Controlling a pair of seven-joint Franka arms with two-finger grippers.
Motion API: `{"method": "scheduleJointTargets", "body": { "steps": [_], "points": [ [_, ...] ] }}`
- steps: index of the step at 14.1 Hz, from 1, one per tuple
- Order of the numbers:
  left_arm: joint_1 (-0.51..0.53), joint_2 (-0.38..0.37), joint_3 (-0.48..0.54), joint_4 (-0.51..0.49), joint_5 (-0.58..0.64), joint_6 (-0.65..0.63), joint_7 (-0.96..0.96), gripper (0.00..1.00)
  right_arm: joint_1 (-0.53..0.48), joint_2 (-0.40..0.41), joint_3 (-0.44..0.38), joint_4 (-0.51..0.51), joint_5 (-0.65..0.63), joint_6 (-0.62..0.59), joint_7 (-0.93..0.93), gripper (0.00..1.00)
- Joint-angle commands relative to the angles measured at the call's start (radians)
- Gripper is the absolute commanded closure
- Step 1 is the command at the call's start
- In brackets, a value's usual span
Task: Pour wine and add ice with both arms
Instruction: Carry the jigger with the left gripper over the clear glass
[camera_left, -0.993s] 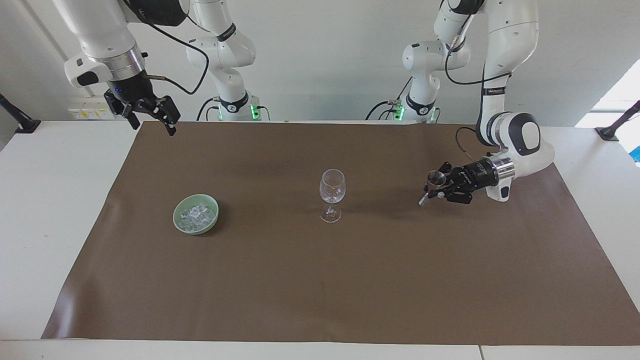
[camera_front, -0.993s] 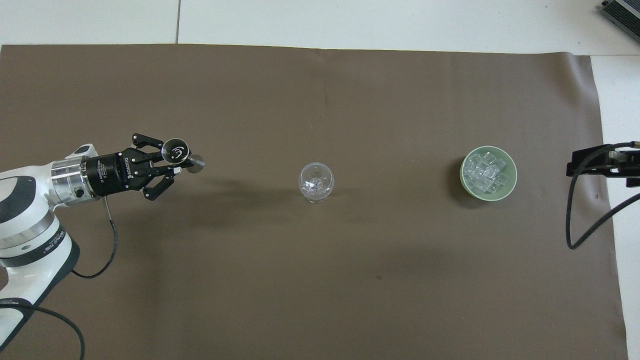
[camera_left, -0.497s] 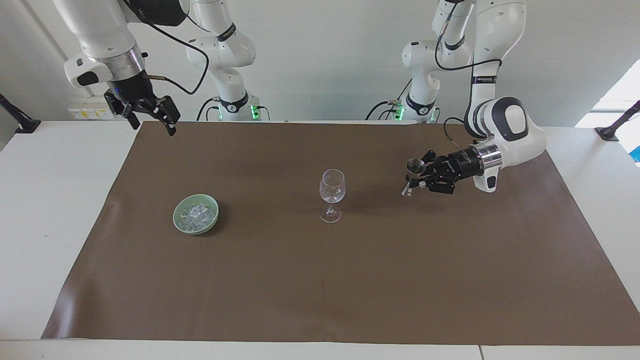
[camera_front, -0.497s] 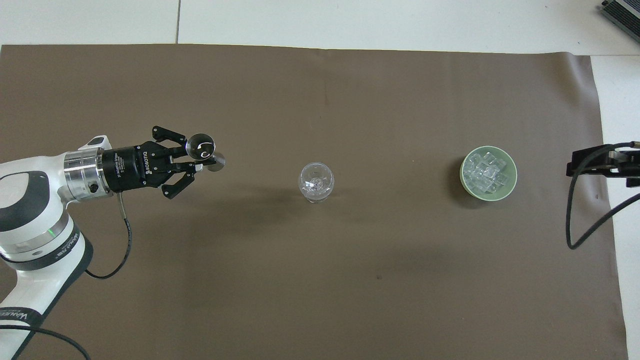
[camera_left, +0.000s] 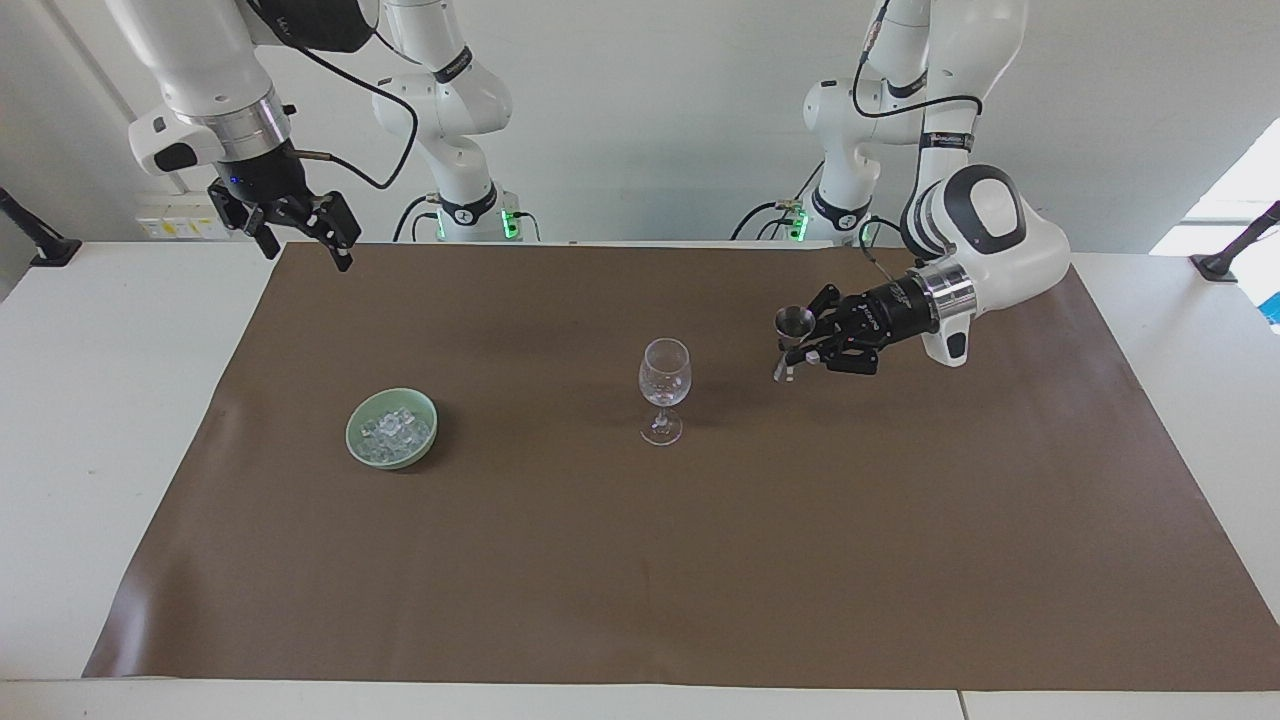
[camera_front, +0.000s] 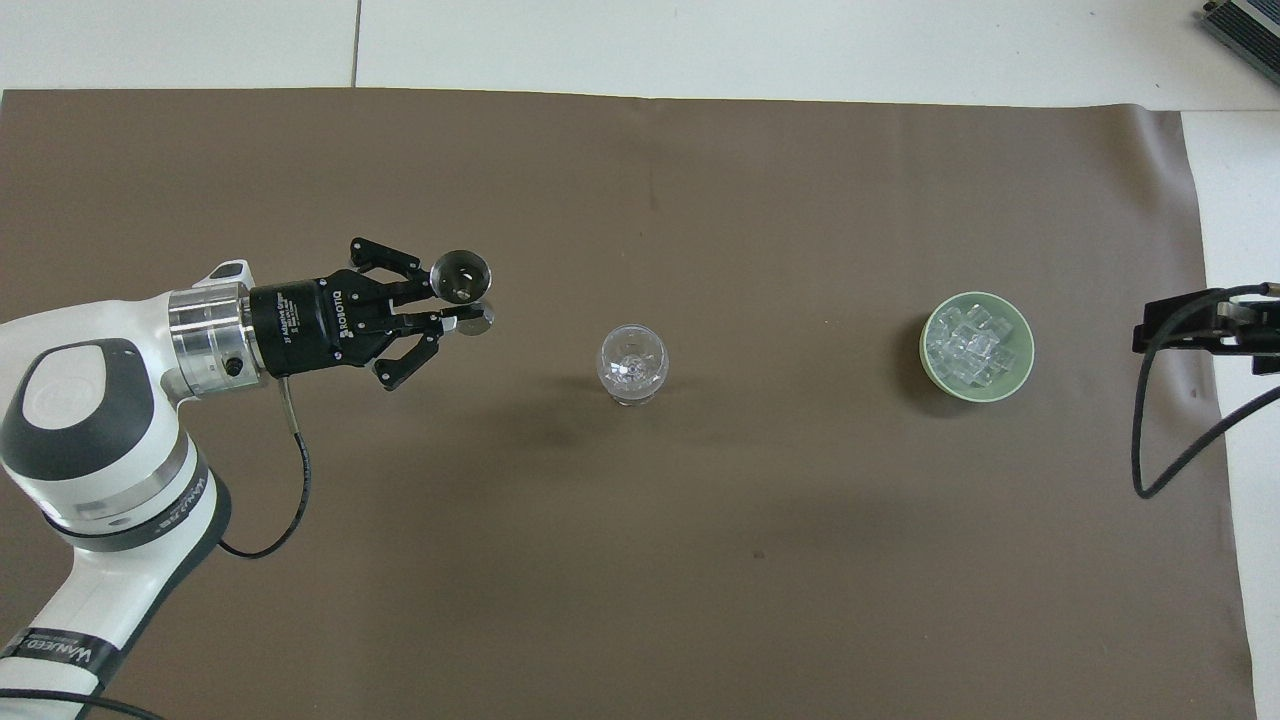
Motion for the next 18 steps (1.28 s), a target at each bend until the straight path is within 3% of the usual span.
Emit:
{"method": "scheduleJointTargets", "body": {
  "steps": [1, 5, 15, 18],
  "points": [
    [-0.071, -0.012, 0.014, 0.019, -0.007, 0.088, -0.065, 1.0, -0.011, 0.001, 0.006, 0.01, 0.016, -0.018, -0.028, 0.0],
    [-0.14, -0.014, 0.014, 0.034, 0.01, 0.168, -0.079, 1.0, -0.012, 0.001, 0.006, 0.01, 0.018, -0.018, -0.028, 0.0],
    [-0.245, -0.012, 0.014, 0.037, 0.297, 0.283, -0.08, 1.0, -0.011, 0.001, 0.006, 0.01, 0.018, -0.02, -0.028, 0.0],
    [-0.292, -0.008, 0.013, 0.034, 0.326, 0.374, -0.082, 1.0, -0.011, 0.001, 0.006, 0.01, 0.016, -0.018, -0.028, 0.0]
  ]
}}
